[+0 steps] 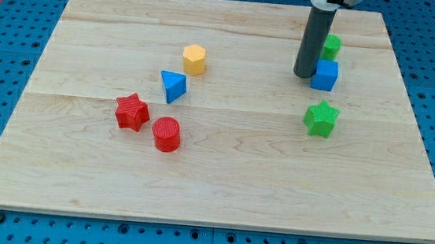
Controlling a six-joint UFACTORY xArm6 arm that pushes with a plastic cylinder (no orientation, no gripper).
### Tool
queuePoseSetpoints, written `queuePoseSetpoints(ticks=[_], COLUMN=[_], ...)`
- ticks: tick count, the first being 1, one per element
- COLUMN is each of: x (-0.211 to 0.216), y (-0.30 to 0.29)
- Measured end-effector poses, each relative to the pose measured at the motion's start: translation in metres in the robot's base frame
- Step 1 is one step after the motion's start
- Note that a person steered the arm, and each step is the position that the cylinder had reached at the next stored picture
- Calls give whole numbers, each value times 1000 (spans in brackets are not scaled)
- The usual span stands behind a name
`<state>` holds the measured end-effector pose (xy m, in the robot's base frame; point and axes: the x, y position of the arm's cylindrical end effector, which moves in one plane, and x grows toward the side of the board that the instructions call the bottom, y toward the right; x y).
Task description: Slide the green star up a bit
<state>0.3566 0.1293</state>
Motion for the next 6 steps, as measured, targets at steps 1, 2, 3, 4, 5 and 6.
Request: queuePoseSetpoints(ticks=[1, 2, 3, 4, 5, 6], x=[9, 55, 108, 136, 112, 92], y=[-4, -30, -35, -17, 2, 1])
